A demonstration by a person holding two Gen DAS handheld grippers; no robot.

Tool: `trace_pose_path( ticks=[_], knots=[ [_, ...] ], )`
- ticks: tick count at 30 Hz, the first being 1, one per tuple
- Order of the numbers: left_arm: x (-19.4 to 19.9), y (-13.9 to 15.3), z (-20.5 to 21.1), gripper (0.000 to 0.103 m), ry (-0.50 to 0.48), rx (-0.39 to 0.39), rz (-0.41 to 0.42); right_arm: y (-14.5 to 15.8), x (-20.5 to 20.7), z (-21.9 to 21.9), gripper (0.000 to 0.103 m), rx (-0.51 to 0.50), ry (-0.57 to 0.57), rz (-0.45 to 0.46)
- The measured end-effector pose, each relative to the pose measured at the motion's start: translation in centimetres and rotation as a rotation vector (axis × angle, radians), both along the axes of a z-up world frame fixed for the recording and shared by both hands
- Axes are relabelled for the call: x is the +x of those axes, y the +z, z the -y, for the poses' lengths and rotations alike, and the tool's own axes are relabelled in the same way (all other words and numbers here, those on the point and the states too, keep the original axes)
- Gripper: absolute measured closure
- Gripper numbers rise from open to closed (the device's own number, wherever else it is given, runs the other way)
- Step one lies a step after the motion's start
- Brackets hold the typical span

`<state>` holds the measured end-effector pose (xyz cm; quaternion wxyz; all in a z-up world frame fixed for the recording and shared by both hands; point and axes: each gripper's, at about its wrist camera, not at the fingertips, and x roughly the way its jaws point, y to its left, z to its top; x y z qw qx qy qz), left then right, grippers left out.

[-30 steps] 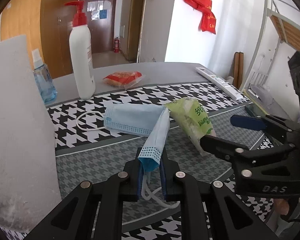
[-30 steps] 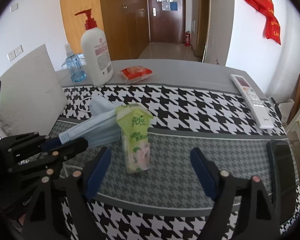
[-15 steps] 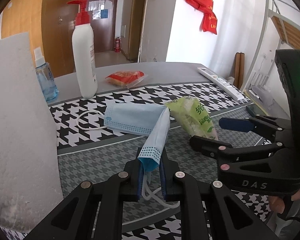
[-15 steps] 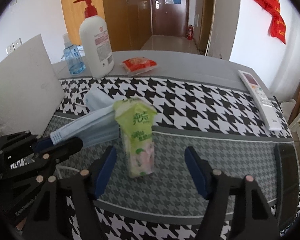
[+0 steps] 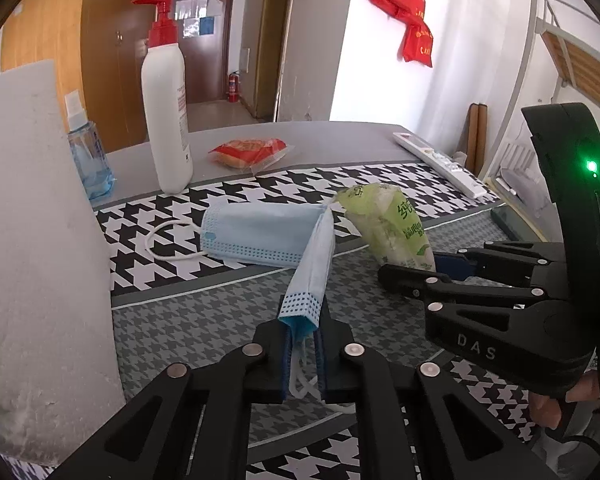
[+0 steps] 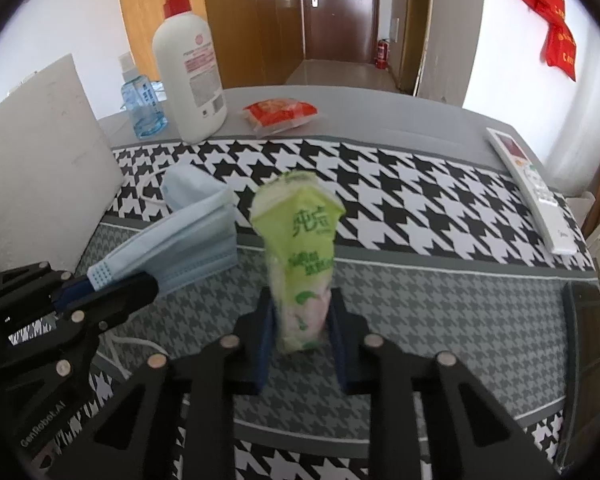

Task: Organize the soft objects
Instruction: 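Close the right gripper on the green tissue packet while the left holds the mask, then lift the mask and tissue packet and carry both toward the foam box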

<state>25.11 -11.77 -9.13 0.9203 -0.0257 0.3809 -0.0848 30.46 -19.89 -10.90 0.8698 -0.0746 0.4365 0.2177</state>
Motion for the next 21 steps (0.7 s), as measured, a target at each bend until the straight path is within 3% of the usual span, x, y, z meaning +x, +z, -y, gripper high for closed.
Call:
trace_pose_path(
  ticks=[21],
  knots=[
    [-1.6,1.9,0.4,0.098,-0.056,-0.028,0.126,3.6,-4.1,2.5,0.076,0.047,-0.083,0.093]
  ],
)
